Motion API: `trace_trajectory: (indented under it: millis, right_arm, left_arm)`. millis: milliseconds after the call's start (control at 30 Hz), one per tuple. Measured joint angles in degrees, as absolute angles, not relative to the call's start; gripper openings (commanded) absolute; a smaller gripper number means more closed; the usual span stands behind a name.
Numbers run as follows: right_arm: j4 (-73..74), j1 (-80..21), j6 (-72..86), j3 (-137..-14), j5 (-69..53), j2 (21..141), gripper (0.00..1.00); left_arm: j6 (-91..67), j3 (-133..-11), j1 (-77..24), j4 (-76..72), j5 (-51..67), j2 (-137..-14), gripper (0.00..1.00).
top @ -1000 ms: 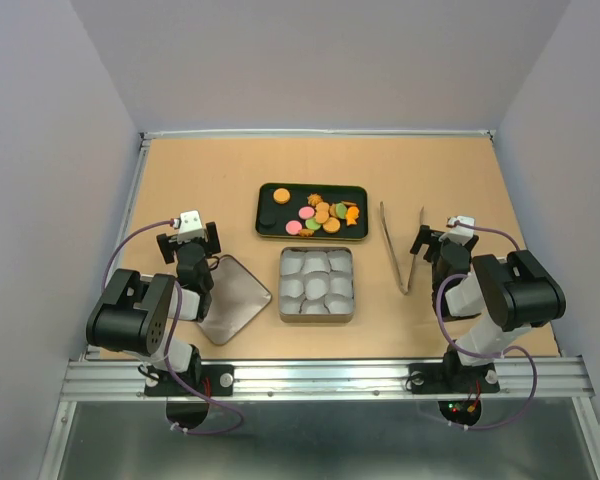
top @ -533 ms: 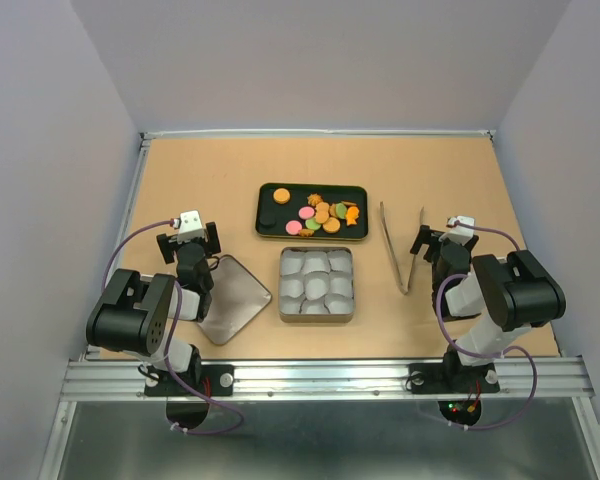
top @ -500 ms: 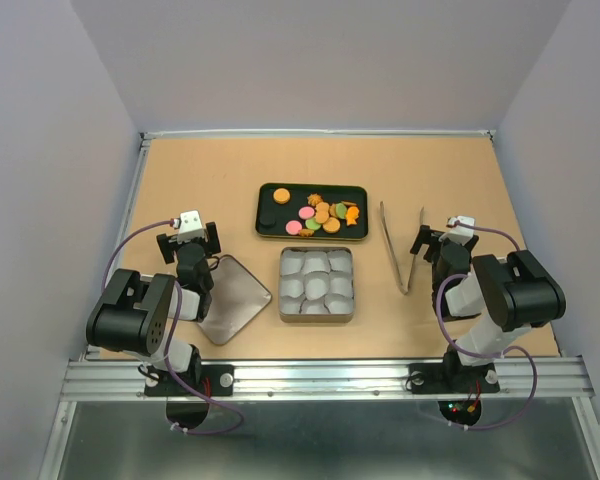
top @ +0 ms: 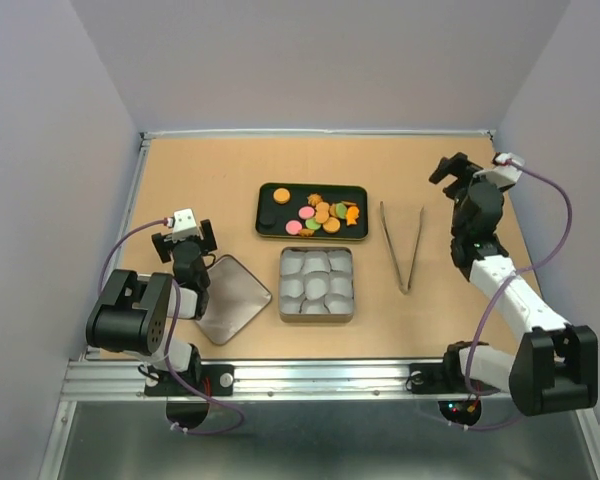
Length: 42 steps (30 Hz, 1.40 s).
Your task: Pack the cookies
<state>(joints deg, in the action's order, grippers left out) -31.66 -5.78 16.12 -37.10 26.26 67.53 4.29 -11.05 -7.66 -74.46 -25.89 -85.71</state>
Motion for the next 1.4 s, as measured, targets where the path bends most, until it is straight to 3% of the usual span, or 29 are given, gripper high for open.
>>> trace_trajectory:
  millis: [233, 433, 633, 800, 1033, 1400]
  right_arm:
    - [-17.82, -5.67, 28.73, -42.17, 5.82, 59.35, 1.0]
    - [7.64, -5.69, 30.3, -53.04, 6.74, 74.96, 1.0]
    - [24.14, -6.35, 29.12, -52.47, 6.2, 78.67, 1.0]
    - [28.23, -6.5, 27.66, -52.4, 5.02, 76.77, 1.0]
    - [30.22, -7.84, 26.79, -49.69, 2.0, 76.09, 1.0]
    - [29.95, -10.41, 26.59, -47.77, -0.71, 78.85, 1.0]
  left_arm:
    - [4.21, -11.22, -9.39, -74.5, -28.18, -85.62, 0.99]
    - [4.58, -10.48, -10.11, -74.54, -29.06, -85.12, 0.99]
    - [5.13, -9.78, -10.31, -74.37, -29.12, -84.12, 0.99]
    - [6.0, -11.09, -13.58, -69.47, -33.26, -79.09, 0.99]
    - [-2.92, -33.78, -12.05, -58.35, -32.91, -62.54, 0.99]
    - [-11.03, -34.22, -11.88, -44.93, -29.21, -62.06, 0.99]
